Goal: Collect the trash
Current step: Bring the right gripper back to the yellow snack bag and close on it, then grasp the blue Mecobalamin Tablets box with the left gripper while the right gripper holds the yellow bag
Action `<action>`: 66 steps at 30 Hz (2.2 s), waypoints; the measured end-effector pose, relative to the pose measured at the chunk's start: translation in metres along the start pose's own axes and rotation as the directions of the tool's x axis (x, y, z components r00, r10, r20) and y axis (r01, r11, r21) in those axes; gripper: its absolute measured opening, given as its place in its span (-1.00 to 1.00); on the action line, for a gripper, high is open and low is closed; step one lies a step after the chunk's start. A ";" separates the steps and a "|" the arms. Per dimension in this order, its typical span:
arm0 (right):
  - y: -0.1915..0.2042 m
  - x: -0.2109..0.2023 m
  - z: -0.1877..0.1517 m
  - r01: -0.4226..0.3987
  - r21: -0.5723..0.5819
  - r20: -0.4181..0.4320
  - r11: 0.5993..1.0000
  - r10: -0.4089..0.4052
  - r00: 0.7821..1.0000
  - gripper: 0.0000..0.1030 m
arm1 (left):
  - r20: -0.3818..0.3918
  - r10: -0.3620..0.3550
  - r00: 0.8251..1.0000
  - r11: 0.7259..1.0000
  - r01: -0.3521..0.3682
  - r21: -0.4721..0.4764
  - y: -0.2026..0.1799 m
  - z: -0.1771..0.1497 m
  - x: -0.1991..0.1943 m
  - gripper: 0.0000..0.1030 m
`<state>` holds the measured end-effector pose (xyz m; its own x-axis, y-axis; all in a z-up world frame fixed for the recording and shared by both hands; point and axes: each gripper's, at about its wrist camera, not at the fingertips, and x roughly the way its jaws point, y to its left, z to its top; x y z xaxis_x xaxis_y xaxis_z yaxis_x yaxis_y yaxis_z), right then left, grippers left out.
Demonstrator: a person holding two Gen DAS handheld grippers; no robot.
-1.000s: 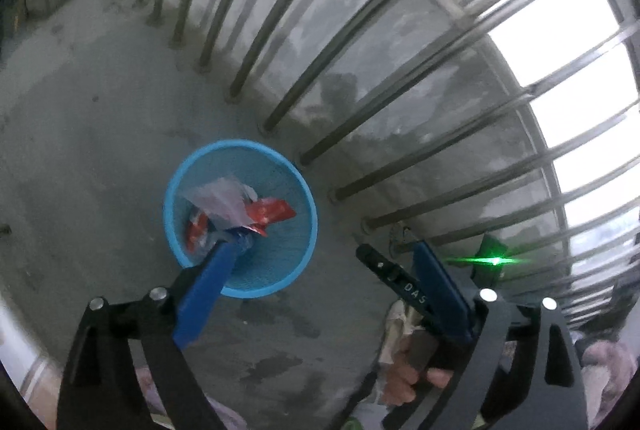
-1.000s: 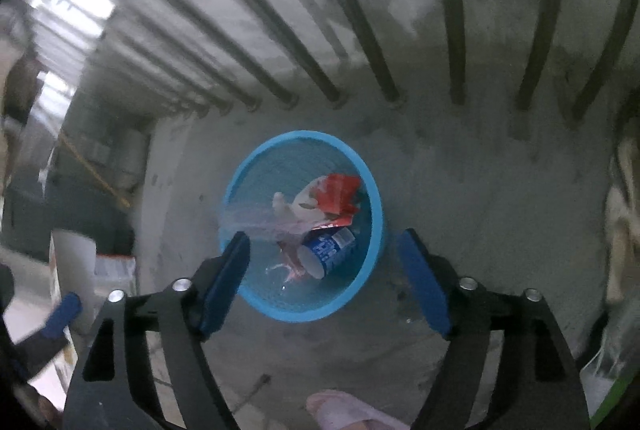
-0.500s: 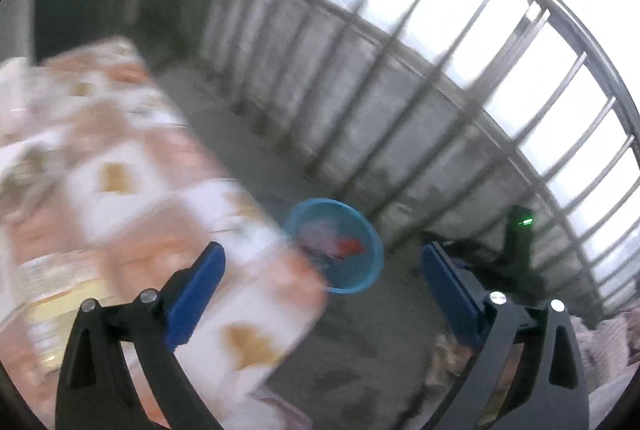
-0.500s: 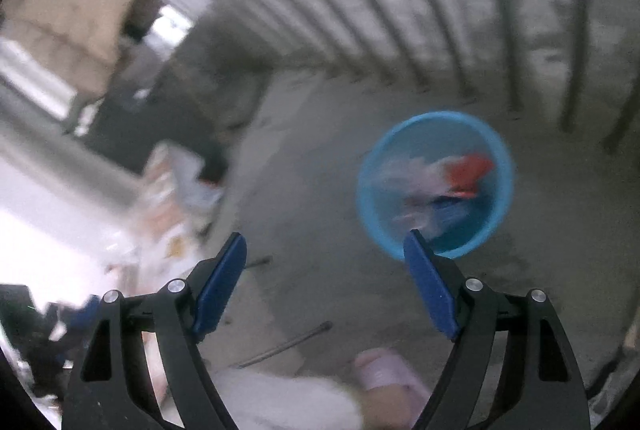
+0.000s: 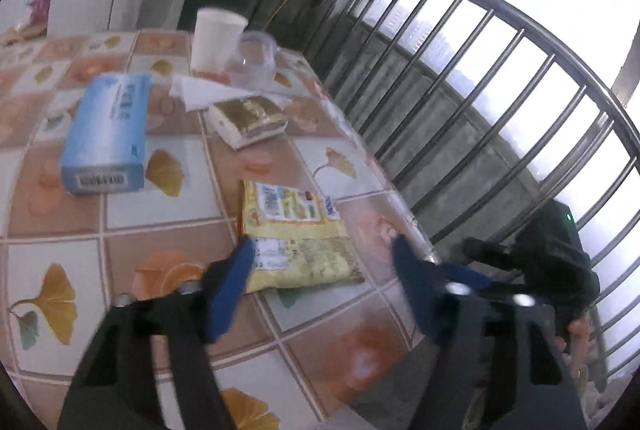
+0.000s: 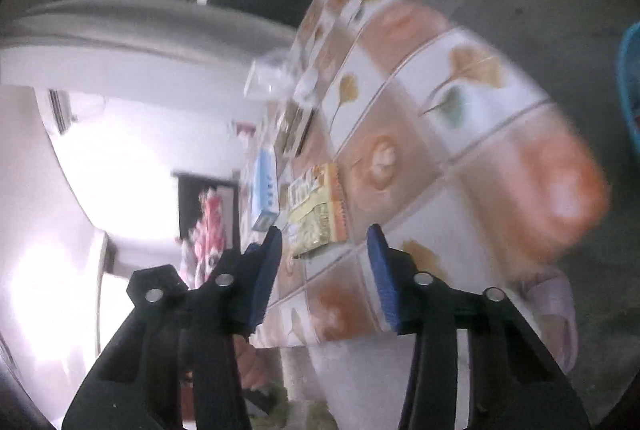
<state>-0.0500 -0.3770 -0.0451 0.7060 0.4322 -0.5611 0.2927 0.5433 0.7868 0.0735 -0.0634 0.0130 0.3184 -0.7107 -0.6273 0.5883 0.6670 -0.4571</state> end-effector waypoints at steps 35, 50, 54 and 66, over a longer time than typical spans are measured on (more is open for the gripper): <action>0.078 0.127 -0.012 0.364 -0.345 -0.003 0.865 -0.389 0.921 -0.86 | -0.033 -0.120 0.992 0.993 0.120 -0.010 0.039 -0.008 0.024 -0.50; 0.062 0.103 -0.011 0.338 -0.303 0.005 0.891 -0.353 0.936 -0.85 | -0.030 0.494 0.869 0.865 -0.495 -0.078 0.115 0.060 0.027 0.90; 0.061 0.101 -0.012 0.338 -0.303 0.003 0.891 -0.354 0.935 -0.85 | -0.036 0.483 0.875 0.870 -0.484 -0.096 0.122 0.054 0.036 0.90; 0.054 0.091 -0.009 0.313 -0.280 -0.002 0.907 -0.327 0.945 -0.85 | -0.005 0.442 0.897 0.896 -0.442 -0.044 0.119 0.053 0.028 0.48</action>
<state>0.0240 -0.3015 -0.0560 0.5704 0.2324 -0.7878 0.3059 0.8300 0.4663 0.1918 -0.0156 -0.0251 0.5423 -0.3413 -0.7677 0.3539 0.9216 -0.1597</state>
